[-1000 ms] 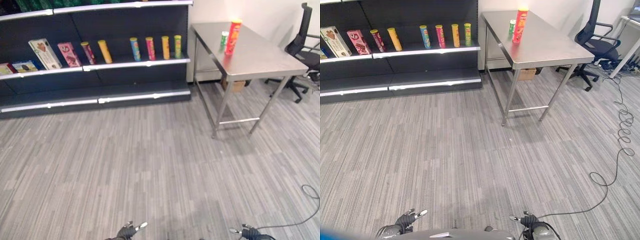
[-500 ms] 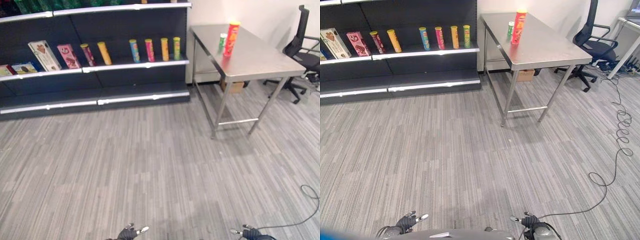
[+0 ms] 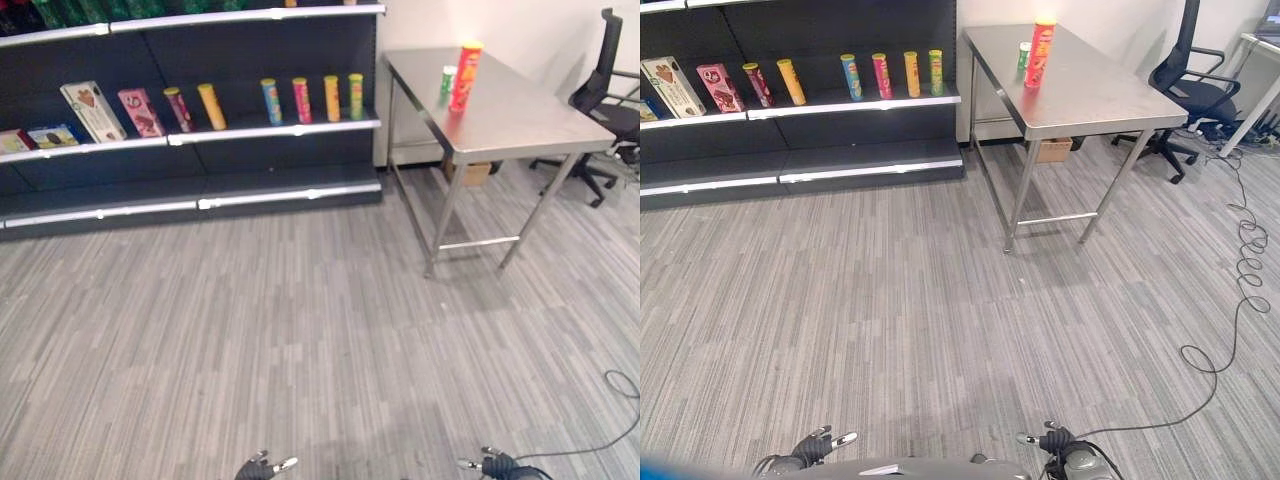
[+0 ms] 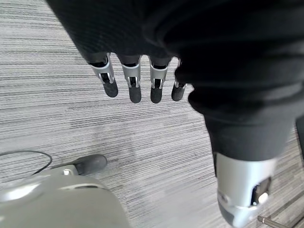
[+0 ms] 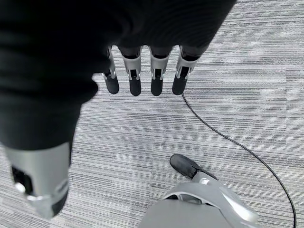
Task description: Put the goods on the table back onto the shelves and tidy them up.
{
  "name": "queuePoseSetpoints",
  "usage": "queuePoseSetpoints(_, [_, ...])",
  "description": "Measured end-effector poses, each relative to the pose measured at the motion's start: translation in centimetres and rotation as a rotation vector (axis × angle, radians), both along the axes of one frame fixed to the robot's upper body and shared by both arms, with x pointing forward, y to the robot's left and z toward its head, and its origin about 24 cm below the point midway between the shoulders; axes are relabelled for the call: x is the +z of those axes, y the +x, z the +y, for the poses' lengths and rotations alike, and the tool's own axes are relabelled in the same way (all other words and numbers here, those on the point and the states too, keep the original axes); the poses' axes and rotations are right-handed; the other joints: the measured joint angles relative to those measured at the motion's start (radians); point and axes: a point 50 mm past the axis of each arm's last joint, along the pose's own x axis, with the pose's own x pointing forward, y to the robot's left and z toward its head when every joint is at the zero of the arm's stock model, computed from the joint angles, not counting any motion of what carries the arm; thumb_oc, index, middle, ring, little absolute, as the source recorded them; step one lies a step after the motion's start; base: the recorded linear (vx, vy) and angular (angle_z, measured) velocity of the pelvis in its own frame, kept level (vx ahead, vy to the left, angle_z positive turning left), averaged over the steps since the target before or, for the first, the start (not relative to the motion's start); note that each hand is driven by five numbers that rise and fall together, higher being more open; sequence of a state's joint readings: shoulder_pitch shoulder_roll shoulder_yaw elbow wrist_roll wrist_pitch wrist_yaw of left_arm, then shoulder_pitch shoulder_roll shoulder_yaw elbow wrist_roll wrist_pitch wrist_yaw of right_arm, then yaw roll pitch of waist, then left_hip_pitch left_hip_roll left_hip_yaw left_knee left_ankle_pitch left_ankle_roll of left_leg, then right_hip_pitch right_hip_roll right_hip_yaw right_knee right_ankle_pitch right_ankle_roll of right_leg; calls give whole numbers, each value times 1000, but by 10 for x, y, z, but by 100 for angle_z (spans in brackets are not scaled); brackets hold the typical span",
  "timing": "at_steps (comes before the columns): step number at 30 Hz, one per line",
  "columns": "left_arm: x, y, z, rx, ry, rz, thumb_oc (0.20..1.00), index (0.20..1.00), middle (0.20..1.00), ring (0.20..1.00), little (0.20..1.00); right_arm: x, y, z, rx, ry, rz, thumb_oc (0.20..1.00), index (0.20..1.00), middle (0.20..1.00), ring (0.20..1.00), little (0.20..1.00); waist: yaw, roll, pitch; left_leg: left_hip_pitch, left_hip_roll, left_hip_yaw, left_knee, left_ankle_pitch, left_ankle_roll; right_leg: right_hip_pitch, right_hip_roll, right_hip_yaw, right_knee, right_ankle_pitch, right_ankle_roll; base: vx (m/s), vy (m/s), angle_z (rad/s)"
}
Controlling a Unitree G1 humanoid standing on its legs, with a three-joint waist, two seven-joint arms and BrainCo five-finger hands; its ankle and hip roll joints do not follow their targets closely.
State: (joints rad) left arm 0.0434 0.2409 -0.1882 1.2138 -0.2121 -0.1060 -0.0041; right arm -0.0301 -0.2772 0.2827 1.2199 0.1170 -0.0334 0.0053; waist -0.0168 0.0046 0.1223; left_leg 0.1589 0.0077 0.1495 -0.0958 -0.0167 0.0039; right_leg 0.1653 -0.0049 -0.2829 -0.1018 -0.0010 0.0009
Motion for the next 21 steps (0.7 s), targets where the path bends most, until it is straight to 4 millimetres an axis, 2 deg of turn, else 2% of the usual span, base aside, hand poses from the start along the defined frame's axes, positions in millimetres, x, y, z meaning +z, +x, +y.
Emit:
queuePoseSetpoints(5, [0, -1, 1, 3, 3, 9, 1000, 1000, 1000, 1000, 1000, 0, 0, 0, 1, -1, 1, 1000, 1000, 1000, 1000, 1000, 12, 1, 0, -12, -3, 1, 0, 0, 1, -18, -2, 8, 1, 3, 4, -48, 115, -5])
queuePoseSetpoints(7, [1, 5, 1, -5, 6, -2, 1000, 1000, 1000, 1000, 1000, 2, 6, -5, 5, -15, -8, 1000, 1000, 1000, 1000, 1000, 21, 15, 10, -42, -8, 4, -1, 9, 16, -94, -15, 13, 96, -10, 31, -63, 228, -16])
queuePoseSetpoints(8, [3, 18, 1, -40, 19, -20, 1000, 1000, 1000, 1000, 1000, 7, 14, -14, 8, -41, -26, 1000, 1000, 1000, 1000, 1000, 20, 40, 45, -49, -21, 9, -1, 11, 44, -182, -44, 11, 262, -40, 60, -46, 267, -11])
queuePoseSetpoints(9, [4, 22, 1, -44, 23, -24, 1000, 1000, 1000, 1000, 1000, 9, 18, -17, 11, -49, -36, 1000, 1000, 1000, 1000, 1000, 19, 49, 55, -48, -16, 10, -1, 12, 50, -219, -61, 8, 343, -48, 70, -35, 203, 2])
queuePoseSetpoints(10, [5, 26, 5, -46, 35, -28, 1000, 1000, 1000, 1000, 1000, 10, 20, -19, 14, -55, -42, 1000, 1000, 1000, 1000, 1000, 8, 51, 64, -43, -25, 6, -1, 6, 61, -270, -103, -2, 476, -70, 99, 7, 282, 9])
queuePoseSetpoints(11, [8, 29, 11, -55, 58, -41, 1000, 1000, 1000, 1000, 1000, 12, 25, -18, 22, -56, -53, 1000, 1000, 1000, 1000, 1000, 4, 31, 91, -27, -63, 5, -1, 4, 82, -398, -187, 15, 747, -70, 127, 164, 155, 28])
queuePoseSetpoints(12, [8, 29, 11, -70, 63, -35, 1000, 1000, 1000, 1000, 1000, 12, 25, -20, 13, -58, -62, 1000, 1000, 1000, 1000, 1000, -11, 22, 92, -23, -83, 4, -1, -1, 118, -472, -230, 29, 820, -71, 134, 175, 89, 19])
queuePoseSetpoints(13, [7, 27, 10, -87, 64, -28, 1000, 1000, 1000, 1000, 1000, 12, 24, -20, 4, -55, -62, 1000, 1000, 1000, 1000, 1000, -12, 31, 97, -24, -84, 3, -1, -1, 120, -497, -226, 49, 791, -71, 134, 191, -5, 24])
queuePoseSetpoints(15, [7, 28, 9, -93, 64, -27, 1000, 1000, 1000, 1000, 1000, 11, 22, -18, -14, -42, -67, 1000, 1000, 1000, 1000, 1000, -21, 22, 100, -35, -88, -21, 2, -1, 121, -473, -200, 94, 533, -64, 163, 178, -63, 26])
queuePoseSetpoints(16, [7, 29, 9, -103, 67, -28, 1000, 1000, 1000, 1000, 1000, 11, 22, -17, -28, -36, -69, 1000, 1000, 1000, 1000, 1000, -21, 16, 107, -34, -92, -25, 3, 0, 121, -471, -201, 102, 454, -53, 163, 263, -89, 24])
queuePoseSetpoints(18, [7, 27, 10, -105, 71, -17, 1000, 1000, 1000, 1000, 1000, 10, 22, -15, -29, -31, -70, 1000, 1000, 1000, 1000, 1000, -37, 6, 109, -33, -100, -40, 5, -2, 119, -434, -194, 126, 228, -19, 183, 322, -82, 22])
queuePoseSetpoints(19, [9, 33, 11, -97, 72, -32, 1000, 1000, 1000, 1000, 1000, 8, 20, -12, -33, -22, -64, 1000, 1000, 1000, 1000, 1000, -58, -5, 117, -24, -106, -63, 5, -10, 118, -402, -196, 122, 42, 32, 195, 351, -76, 43])
queuePoseSetpoints(21, [10, 38, 10, -90, 71, -46, 1000, 1000, 1000, 1000, 1000, 7, 17, -9, -55, -10, -59, 1000, 1000, 1000, 1000, 1000, -69, -15, 129, 4, -107, -80, 4, -27, 114, -399, -201, 98, -3, 74, 196, 352, -77, 28])
